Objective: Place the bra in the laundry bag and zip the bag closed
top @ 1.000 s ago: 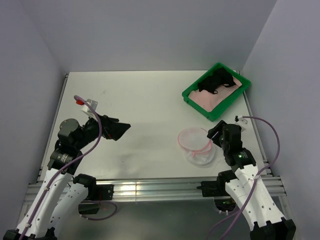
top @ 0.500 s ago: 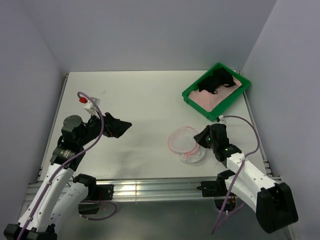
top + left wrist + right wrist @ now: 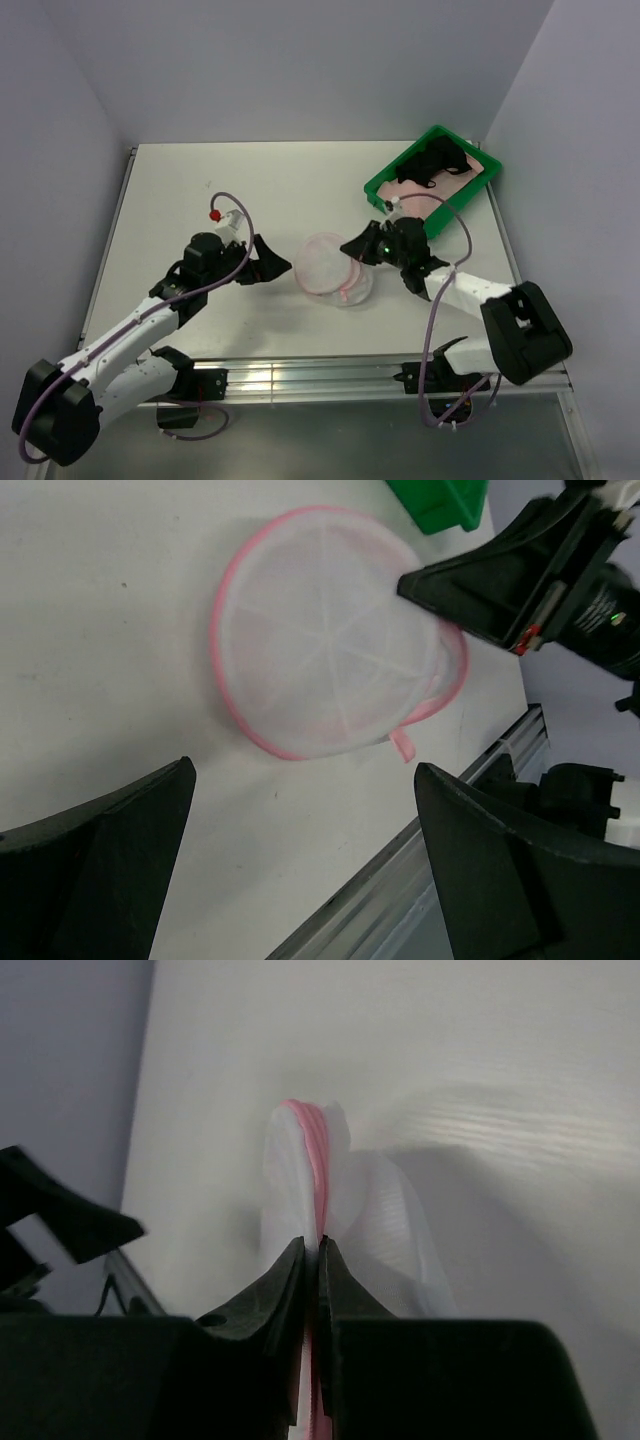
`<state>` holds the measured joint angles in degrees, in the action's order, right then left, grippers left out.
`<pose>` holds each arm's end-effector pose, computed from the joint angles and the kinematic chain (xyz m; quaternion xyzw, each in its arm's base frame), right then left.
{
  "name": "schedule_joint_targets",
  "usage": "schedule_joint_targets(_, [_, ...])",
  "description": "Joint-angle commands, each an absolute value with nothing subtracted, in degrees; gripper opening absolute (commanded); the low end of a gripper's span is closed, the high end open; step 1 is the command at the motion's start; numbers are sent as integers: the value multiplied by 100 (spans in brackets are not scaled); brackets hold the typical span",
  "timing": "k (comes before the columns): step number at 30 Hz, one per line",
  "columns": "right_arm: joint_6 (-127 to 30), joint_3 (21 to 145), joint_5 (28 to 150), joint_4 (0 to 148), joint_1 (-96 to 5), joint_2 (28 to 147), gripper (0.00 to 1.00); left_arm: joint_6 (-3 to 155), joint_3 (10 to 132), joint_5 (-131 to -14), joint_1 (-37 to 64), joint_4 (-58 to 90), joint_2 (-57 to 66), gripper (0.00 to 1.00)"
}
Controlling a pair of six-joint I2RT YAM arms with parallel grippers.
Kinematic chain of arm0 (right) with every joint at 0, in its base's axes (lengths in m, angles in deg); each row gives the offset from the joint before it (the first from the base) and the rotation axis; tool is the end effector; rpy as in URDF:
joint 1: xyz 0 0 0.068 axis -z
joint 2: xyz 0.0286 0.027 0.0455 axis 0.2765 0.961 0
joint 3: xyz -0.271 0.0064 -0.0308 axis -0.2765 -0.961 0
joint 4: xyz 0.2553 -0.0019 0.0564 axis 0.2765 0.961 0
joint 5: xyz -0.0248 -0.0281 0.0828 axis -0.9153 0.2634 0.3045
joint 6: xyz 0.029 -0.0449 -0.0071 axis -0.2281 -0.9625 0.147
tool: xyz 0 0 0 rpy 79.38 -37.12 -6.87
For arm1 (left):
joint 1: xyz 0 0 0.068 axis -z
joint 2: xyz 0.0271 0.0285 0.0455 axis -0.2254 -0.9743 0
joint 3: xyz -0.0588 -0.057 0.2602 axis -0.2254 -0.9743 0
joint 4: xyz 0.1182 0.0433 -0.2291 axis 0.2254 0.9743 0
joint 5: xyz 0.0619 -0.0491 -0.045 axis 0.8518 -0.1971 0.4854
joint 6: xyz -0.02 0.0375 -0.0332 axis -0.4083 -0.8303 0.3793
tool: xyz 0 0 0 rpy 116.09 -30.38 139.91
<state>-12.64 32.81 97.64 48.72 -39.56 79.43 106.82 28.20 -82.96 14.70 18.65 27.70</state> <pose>0.2261 0.1094 0.1833 0.0609 0.8272 0.3990 0.3910 0.1780 -0.1064 0.2388 -0.0149 0.8308 -0.4200 0.3649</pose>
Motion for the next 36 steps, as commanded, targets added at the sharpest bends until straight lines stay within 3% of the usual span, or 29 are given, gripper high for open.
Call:
schedule_joint_targets(1, [-1711,4283,11660,3952,-4057,8525,0,10863,2933,-7370,1791,1308,2529,98])
schedule_joint_targets(4, [-1913,4907,12006,4302,-4163,9106,2,10907,2846,-7062,1861,1247,2694,96])
schedule_joint_targets(6, [-2326,5286,11386,5451,-4172,9440,27,10934,2811,-6791,1888,1377,3009,94])
schedule_joint_targets(7, [-2493,5575,10790,6012,-4172,9546,62,10934,2793,-6711,1888,1448,3116,93])
schedule_joint_targets(8, [-2790,5709,10454,6279,-4172,9538,74,10934,2802,-6649,1896,1510,3222,93])
schedule_joint_targets(10, [-3012,5990,9481,6859,-4198,9416,83,10899,2880,-6482,1896,1782,3520,93])
schedule_joint_targets(15, [-3680,6150,8509,7257,-4706,8704,82,10618,3407,-6016,1897,2538,4135,93])
schedule_joint_targets(18, [-3944,6280,8149,7450,-5584,8878,74,10389,3855,-5726,1896,3073,4347,92])
schedule_joint_targets(22, [-4278,6754,7497,7775,-6605,9842,53,10204,4190,-5269,1896,3549,4567,91])
schedule_joint_targets(24, [-4375,7071,7541,7898,-6808,10222,52,10239,4199,-5154,1905,3655,4733,88])
schedule_joint_targets(25, [-4410,7368,7471,7986,-6956,10589,52,10318,4225,-5145,1905,3672,4795,79])
schedule_joint_targets(29, [-4586,8214,7173,8434,-7151,11426,52,10441,4269,-5128,1896,3690,5191,67])
schedule_joint_targets(36, [-4463,9207,6223,9024,-7230,12464,52,10503,4050,-5075,1905,3743,5516,66])
